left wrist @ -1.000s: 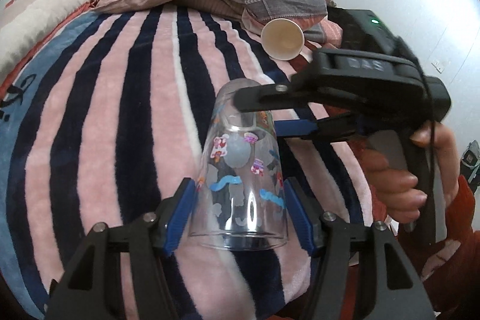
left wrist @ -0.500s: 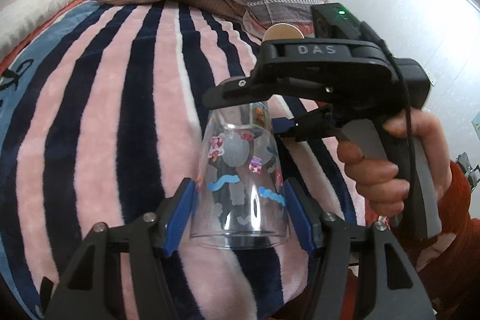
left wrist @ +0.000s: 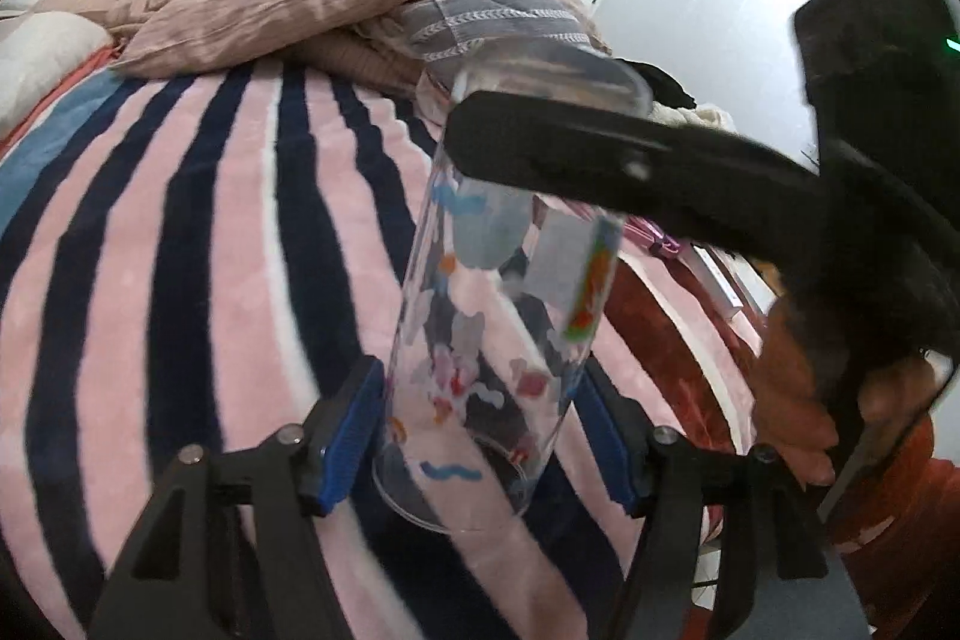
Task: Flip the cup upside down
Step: 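Rotate the bottle upright with the right tool while the left tool opens and releases, then set the bottle standing on the blanket and open the right tool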
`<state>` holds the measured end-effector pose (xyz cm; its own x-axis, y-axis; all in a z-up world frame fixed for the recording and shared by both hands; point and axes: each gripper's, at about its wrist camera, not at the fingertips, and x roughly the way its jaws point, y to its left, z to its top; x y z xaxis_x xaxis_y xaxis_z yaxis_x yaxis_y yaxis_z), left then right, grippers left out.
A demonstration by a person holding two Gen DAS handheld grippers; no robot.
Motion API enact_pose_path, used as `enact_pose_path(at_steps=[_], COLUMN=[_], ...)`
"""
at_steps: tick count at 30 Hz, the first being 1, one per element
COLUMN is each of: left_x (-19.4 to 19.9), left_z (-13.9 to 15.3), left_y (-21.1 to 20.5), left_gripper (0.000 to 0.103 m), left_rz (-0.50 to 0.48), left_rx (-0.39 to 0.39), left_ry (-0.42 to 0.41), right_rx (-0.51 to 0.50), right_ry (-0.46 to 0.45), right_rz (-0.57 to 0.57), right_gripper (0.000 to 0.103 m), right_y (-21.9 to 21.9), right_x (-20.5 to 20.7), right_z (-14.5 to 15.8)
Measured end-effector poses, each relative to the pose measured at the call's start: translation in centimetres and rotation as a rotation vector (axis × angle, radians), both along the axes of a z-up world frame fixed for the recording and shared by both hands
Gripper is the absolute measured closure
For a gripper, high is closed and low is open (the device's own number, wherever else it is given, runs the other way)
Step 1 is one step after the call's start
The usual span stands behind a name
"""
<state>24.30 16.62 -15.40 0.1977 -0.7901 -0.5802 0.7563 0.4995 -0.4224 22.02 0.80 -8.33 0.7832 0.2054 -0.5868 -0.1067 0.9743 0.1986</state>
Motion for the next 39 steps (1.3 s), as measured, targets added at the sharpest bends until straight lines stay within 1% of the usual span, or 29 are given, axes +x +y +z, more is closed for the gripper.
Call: enact_pose_path(at_steps=[3,4,8,10,13,20,22,23,24,26,28,29,30,33,36,37,38,39], left_x=[-0.5,-0.8,-2.3,-3.1,-3.6,-3.4,-3.3,-3.3,-3.2,-3.3,-3.3,-3.3,-3.5,-4.1,-4.9,-5.2,-5.6,-5.9], left_z=[-0.7,-0.7,-0.6,-0.6,-0.7,-0.7,-0.6,-0.5,-0.3,-0.1,0.0,0.1,0.2,1.0,2.6,3.3,4.1,4.7], left_y=[0.1,0.2,0.7,0.9,1.1,0.9,0.9,1.0,1.0,1.0,1.0,1.0,1.1,1.5,2.5,2.8,3.4,3.7], left_gripper=[0.040,0.040,0.040,0.040,0.039,0.038,0.036,0.033,0.026,0.019,0.019,0.019,0.019,0.019,0.018,0.018,0.014,0.007], left_rz=[-0.019,-0.022,-0.023,-0.019,-0.006,-0.002,-0.006,-0.005,-0.002,0.000,-0.003,-0.001,0.001,0.011,0.026,0.033,0.043,0.053], left_rx=[0.010,0.013,0.050,0.066,0.073,0.089,0.086,0.079,0.077,0.090,0.105,0.110,0.115,0.125,0.108,0.099,0.087,0.079], left_ry=[0.000,-0.006,-0.064,-0.081,-0.078,-0.050,-0.053,-0.056,-0.059,-0.064,-0.063,-0.060,-0.059,-0.066,-0.080,-0.087,-0.097,-0.106], right_rx=[-0.101,-0.121,-0.209,-0.242,-0.302,-0.303,-0.302,-0.304,-0.303,-0.289,-0.261,-0.248,-0.246,-0.242,-0.244,-0.249,-0.253,-0.252], right_ry=[-0.055,-0.066,-0.130,-0.143,-0.168,-0.164,-0.165,-0.162,-0.160,-0.156,-0.145,-0.140,-0.138,-0.137,-0.147,-0.152,-0.156,-0.163], right_rz=[0.054,0.064,0.116,0.130,0.127,0.108,0.107,0.106,0.107,0.109,0.117,0.112,0.109,0.100,0.101,0.096,0.089,0.077], right_gripper=[0.047,0.047,0.048,0.049,0.049,0.049,0.049,0.049,0.049,0.049,0.046,0.042,0.038,0.033,0.026,0.025,0.022,0.017], right_y=[1.6,1.9,4.2,5.1,6.5,6.5,6.5,6.5,6.5,6.3,5.9,5.7,5.7,5.8,6.2,6.3,6.4,6.5], right_x=[-1.6,-2.2,-4.9,-5.9,-7.8,-8.2,-8.2,-8.2,-8.2,-8.1,-7.8,-7.7,-7.8,-8.1,-9.2,-9.6,-10.0,-10.6], right_z=[-0.4,-0.6,-0.9,-1.0,-1.2,-1.2,-1.2,-1.2,-1.2,-1.1,-1.0,-0.9,-0.8,-0.2,1.0,1.5,1.9,2.6])
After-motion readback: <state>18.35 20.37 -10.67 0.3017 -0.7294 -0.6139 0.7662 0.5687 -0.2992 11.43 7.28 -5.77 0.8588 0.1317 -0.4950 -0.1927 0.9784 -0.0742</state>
